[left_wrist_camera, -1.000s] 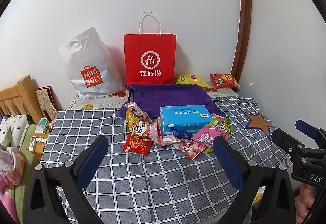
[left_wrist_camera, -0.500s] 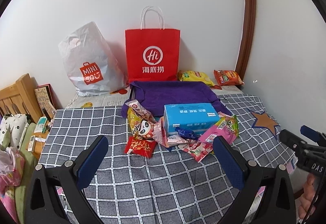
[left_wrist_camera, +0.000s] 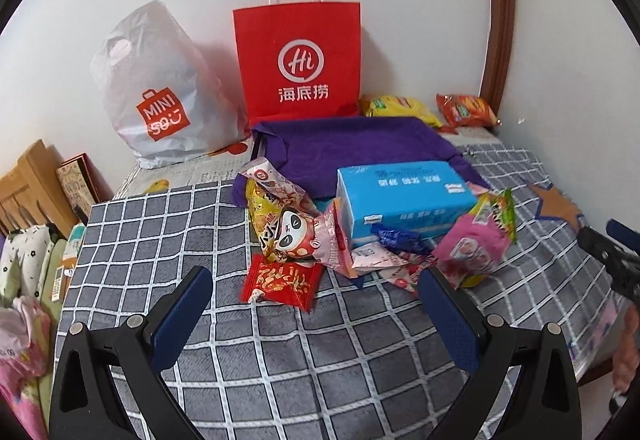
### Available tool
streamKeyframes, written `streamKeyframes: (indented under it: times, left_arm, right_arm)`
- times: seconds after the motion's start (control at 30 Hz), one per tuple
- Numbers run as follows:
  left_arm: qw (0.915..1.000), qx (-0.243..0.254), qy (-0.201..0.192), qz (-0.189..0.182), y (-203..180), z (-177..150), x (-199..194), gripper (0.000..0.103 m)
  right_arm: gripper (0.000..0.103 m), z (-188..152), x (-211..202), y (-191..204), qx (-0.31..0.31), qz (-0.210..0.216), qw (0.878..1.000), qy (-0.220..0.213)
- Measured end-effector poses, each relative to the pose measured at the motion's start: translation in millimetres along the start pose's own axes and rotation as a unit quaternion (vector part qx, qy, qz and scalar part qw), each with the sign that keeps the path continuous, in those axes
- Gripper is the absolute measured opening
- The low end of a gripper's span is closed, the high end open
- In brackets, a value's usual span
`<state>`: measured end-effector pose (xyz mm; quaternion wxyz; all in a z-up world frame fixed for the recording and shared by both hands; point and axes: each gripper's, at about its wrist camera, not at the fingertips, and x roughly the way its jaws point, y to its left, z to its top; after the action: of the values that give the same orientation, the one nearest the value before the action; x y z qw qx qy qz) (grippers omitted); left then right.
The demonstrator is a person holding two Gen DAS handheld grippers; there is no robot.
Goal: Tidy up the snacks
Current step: 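Grasp the red snack packet with the left tool while the right tool grasps the green triangular packet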
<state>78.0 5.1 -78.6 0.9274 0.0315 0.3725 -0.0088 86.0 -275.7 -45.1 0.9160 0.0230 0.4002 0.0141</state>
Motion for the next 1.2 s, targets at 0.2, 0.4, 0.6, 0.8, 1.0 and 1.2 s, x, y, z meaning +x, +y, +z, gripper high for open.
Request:
streamKeyframes:
  times: [0.2, 0.4, 0.6, 0.8, 1.0, 1.2]
  left_arm:
    - [1.0, -0.001, 0.008, -0.001, 8, 4, 22, 0.102]
    - [0.999, -0.03, 0.026, -0.019, 30, 4, 43, 0.102]
    - [0.9971, -0.06, 0.04, -0.026, 50, 0, 61, 0.102]
    - [0.9941, -0.09, 0.055, -0.022, 70, 0, 72, 0.102]
    - [0.9938, -0.09, 0.062, -0.022, 76, -1, 80, 0.102]
    - [0.9929, -0.079, 0.083, -0.033, 69, -5, 94, 0.102]
  right_arm:
    - [0.074, 9, 51, 1, -0.01, -0.001, 0.999, 0.035]
    - [0.072, 17, 88, 5, -0.007, 0.028, 0.998, 0.056]
    - [0.06, 22, 126, 8, 0.011, 0.046, 0.995, 0.086]
    - [0.06, 27, 150, 11, 0.019, 0.061, 0.992, 0.105]
    - [0.051, 27, 166, 6, 0.032, 0.075, 0.989, 0.121]
    - [0.045, 25, 152, 7, 0.005, 0.064, 0.991, 0.116]
